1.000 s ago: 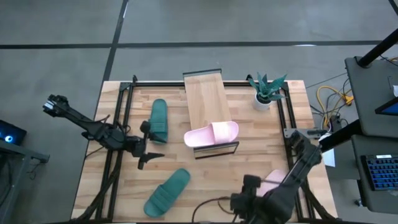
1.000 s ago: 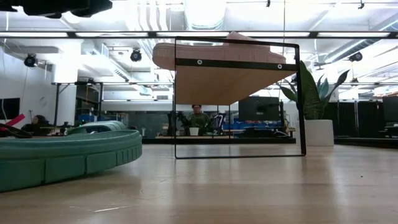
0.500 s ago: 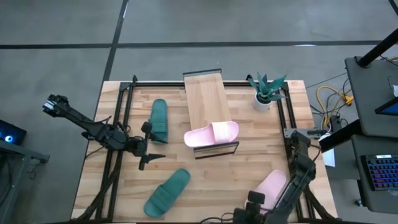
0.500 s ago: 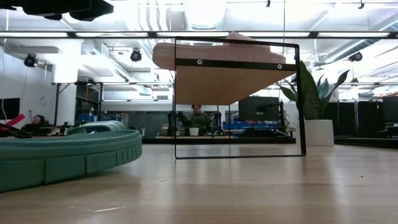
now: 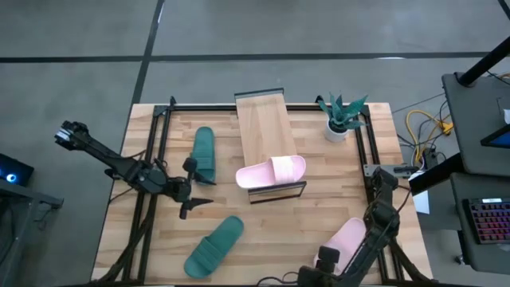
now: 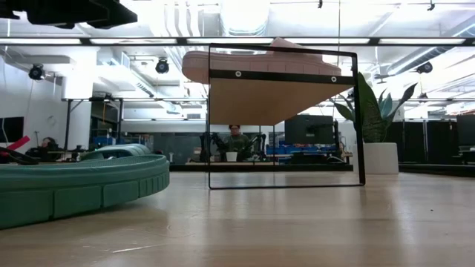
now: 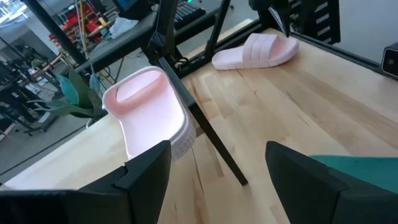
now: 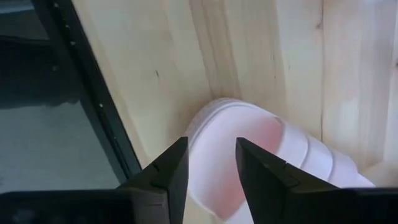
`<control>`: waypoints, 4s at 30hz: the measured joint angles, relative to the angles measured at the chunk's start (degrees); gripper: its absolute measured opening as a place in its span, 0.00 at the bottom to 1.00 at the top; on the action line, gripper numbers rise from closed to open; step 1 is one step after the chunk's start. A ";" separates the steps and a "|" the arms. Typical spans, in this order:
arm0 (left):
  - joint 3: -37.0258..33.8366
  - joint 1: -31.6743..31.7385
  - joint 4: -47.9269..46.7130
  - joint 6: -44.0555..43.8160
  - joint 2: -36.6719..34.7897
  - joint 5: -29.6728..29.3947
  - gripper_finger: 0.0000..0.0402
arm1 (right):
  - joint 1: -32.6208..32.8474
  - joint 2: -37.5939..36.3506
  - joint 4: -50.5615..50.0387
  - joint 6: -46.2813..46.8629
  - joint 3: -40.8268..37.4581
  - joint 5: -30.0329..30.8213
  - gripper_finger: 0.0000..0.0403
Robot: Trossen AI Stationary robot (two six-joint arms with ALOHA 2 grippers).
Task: Pick and place slides into the shelf
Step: Put the pink slide on the shelf
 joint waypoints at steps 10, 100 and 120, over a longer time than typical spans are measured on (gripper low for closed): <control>0.00 0.00 0.23 0.03 3.51 0.01 0.61 | -0.47 -0.16 0.28 -23.26 -0.03 -7.68 0.28; -3.08 0.00 1.79 -1.67 6.77 0.01 0.61 | -8.61 -6.27 3.13 -48.70 -24.71 -14.11 0.39; -3.10 0.01 1.81 -1.65 6.77 0.03 0.61 | -9.86 -6.27 0.00 -47.24 -21.28 -12.10 0.03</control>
